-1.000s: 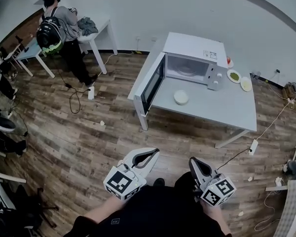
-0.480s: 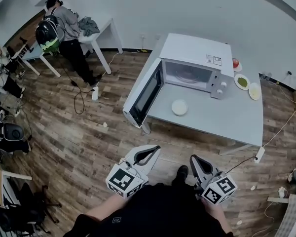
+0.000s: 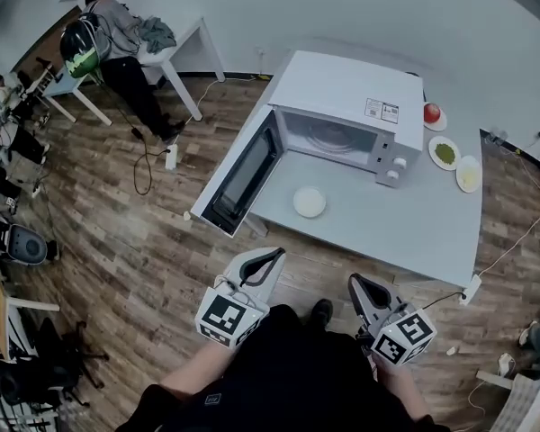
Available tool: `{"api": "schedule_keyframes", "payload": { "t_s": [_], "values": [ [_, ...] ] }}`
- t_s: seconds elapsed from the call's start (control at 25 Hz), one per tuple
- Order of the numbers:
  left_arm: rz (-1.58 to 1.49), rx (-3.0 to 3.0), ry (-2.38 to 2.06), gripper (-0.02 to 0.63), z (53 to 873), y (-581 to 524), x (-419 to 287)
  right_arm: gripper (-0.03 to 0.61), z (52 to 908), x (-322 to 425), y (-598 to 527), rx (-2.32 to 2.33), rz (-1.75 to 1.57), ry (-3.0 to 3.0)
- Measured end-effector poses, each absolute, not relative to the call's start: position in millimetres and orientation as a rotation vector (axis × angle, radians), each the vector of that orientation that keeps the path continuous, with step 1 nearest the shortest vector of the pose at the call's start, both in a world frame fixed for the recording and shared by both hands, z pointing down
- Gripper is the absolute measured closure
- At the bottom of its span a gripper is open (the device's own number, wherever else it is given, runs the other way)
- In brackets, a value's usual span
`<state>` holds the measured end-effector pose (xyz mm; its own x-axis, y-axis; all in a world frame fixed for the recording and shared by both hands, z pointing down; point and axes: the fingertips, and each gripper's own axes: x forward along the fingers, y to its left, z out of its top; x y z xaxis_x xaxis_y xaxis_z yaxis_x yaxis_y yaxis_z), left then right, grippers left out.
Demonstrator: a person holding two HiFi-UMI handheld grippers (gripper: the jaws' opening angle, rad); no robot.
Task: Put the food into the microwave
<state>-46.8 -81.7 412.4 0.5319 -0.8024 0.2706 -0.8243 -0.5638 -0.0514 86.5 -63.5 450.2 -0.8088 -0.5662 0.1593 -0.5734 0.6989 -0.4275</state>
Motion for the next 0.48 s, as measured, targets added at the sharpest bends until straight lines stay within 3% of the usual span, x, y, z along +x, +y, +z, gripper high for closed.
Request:
{"api": "schedule_keyframes", "payload": {
  "t_s": [0.48],
  "values": [
    [0.563, 2.688, -1.357, 0.606, 447.9, -143.3, -45.0, 0.565, 460.8, 63.2, -106.6, 0.915, 0.800, -2.845]
  ]
}}
